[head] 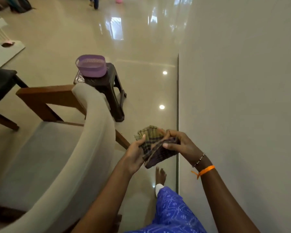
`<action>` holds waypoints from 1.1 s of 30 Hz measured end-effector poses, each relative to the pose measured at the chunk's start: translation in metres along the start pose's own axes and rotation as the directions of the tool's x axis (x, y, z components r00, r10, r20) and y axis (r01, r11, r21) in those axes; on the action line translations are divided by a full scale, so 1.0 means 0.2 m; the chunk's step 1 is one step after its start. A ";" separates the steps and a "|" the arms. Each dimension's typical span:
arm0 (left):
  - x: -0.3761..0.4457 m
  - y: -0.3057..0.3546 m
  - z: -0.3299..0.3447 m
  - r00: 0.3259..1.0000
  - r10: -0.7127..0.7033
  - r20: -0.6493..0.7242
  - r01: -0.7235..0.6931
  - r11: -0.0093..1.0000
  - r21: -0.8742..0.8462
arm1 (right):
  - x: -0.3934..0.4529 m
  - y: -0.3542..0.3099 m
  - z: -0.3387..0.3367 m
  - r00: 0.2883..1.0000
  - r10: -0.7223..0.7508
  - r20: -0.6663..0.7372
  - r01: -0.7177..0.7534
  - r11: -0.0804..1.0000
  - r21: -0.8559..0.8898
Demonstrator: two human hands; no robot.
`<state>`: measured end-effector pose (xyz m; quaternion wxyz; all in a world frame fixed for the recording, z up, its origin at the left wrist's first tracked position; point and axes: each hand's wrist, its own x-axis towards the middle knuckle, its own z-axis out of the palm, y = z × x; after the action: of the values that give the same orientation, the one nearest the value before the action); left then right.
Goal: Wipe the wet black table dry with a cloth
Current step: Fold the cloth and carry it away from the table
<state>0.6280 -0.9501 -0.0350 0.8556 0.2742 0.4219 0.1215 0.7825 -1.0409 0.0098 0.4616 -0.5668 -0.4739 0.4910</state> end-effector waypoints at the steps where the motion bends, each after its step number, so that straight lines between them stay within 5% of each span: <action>1: 0.08 0.08 0.03 1.000 0.017 -0.022 -0.018 1.000 -0.009 | 0.12 -0.01 -0.07 0.998 -0.024 -0.063 0.021 0.999 -0.049; 5: 0.42 0.41 0.17 0.996 0.086 -0.007 -0.086 0.995 -0.057 | 0.68 -0.05 -0.39 0.937 -0.094 -0.338 0.030 0.981 -0.191; 9: 0.72 0.73 0.22 0.990 0.140 0.002 -0.139 0.986 -0.088 | 1.17 0.02 -0.59 0.901 0.034 -0.433 -0.177 0.939 -0.294; 16: 1.37 1.31 0.17 0.979 0.201 -0.038 -0.203 0.977 -0.069 | 2.05 0.05 -0.91 0.932 0.223 -0.286 -0.281 0.943 -0.180; 21: 1.86 1.89 0.10 0.983 0.110 -0.146 -0.136 0.974 -0.183 | 2.76 0.03 -1.12 0.780 0.624 0.041 -0.622 0.768 0.153; 26: 2.20 2.44 0.02 0.975 0.111 -0.194 -0.148 0.971 -0.190 | 3.39 -0.08 -1.25 0.842 0.536 0.066 -0.528 0.792 0.306; 33: 2.71 3.12 -0.14 0.948 0.074 -0.308 -0.175 0.932 -0.316 | 4.32 -0.15 -1.40 0.903 0.409 0.128 -0.423 0.899 0.113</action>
<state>0.9531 -0.1901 -0.0469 0.8088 0.1281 0.4976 0.2859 1.1175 -0.1969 -0.0375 0.3594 -0.5963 -0.3292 0.6379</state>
